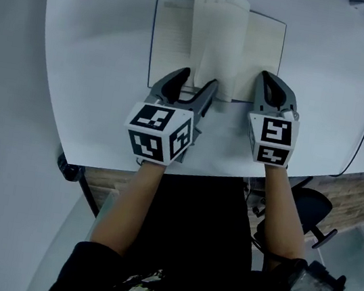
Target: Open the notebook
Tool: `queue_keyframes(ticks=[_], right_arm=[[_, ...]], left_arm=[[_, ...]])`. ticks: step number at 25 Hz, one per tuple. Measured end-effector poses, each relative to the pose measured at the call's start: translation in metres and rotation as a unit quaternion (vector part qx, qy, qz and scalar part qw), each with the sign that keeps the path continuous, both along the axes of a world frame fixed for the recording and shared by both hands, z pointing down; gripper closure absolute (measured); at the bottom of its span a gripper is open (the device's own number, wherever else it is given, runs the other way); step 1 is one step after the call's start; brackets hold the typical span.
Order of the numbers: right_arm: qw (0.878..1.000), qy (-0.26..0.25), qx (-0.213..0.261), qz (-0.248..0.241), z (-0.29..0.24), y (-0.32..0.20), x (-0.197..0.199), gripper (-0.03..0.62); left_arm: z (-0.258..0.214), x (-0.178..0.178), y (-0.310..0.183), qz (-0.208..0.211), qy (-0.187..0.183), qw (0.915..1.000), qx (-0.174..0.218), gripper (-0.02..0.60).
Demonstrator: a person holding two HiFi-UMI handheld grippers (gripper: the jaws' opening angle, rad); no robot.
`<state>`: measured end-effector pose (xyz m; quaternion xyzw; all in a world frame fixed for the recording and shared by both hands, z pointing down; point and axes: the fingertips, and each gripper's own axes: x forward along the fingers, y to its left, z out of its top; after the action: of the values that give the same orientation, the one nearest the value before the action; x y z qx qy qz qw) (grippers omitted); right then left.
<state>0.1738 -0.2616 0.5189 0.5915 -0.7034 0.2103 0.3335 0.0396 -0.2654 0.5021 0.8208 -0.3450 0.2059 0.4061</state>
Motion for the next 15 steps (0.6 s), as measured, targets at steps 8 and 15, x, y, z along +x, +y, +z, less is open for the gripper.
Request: queue_keyframes(ticks=[8,15], right_arm=[[0.996,-0.068,0.009,0.056,-0.003,-0.003,0.01,0.528],[0.992,-0.055,0.043,0.107,-0.023,0.02,0.045,0.528]], left_arm=[[-0.028,0.076,0.009,0.107,0.031,0.9921,0.058,0.325],[-0.038,0.114,0.022,0.158,0.081,0.9815,0.071,0.327]])
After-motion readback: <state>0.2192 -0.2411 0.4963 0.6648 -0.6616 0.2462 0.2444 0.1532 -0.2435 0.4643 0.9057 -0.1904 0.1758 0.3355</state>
